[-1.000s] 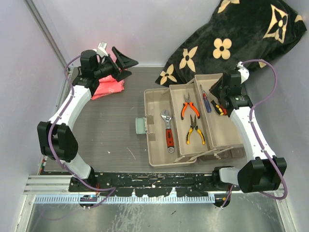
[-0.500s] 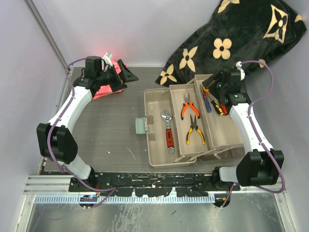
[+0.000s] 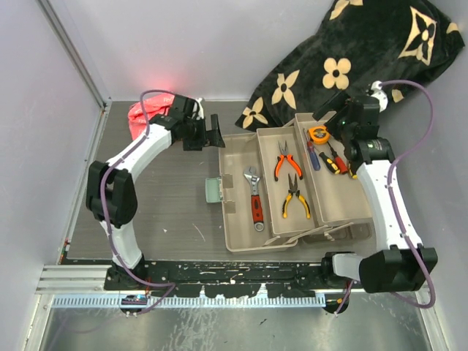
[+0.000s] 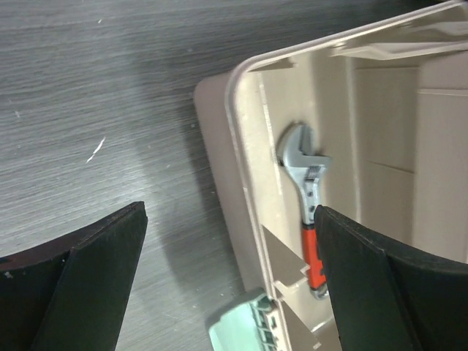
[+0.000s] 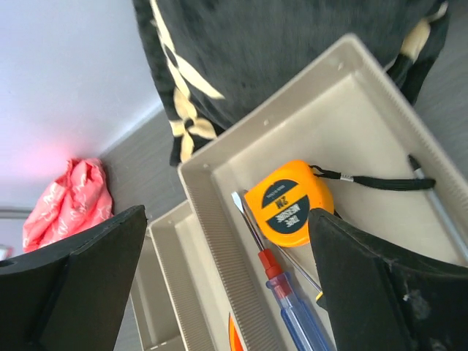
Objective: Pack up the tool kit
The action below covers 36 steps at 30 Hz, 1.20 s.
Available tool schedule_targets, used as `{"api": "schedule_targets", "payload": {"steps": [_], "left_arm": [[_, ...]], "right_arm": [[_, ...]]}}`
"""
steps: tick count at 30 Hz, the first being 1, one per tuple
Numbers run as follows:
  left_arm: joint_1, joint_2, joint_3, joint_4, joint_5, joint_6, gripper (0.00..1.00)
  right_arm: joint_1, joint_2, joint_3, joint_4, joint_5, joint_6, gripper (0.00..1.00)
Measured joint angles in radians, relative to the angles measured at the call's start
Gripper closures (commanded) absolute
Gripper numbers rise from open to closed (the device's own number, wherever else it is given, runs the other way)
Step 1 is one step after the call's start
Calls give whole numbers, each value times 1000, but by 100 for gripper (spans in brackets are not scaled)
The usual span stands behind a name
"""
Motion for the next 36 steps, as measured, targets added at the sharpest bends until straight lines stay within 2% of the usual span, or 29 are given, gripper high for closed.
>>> {"api": "schedule_targets", "payload": {"steps": [3,6,8,12,18,28,36], "left_arm": [[-16,45,4,-19,-54,13,0],[-26,74,4,-47,-109,21,6],[-33,85,4,-59,-137,21,14],[-53,88,5,-50,-148,15,50],[-106,89,5,-21,-161,11,98],[-116,86,8,-40,-208,-4,100],[-76,94,41,-112,-193,59,100]], "right_arm": [[-7,-50,40,-14,22,-29,1],[-14,-97,78,-28,40,-50,1],[-18,-122,97,-34,49,-61,1],[-20,-137,130,-48,63,-75,1],[-20,-137,149,-95,85,-90,1],[-25,-153,163,-153,150,-114,2],[-25,-166,166,-179,176,-130,2]]}}
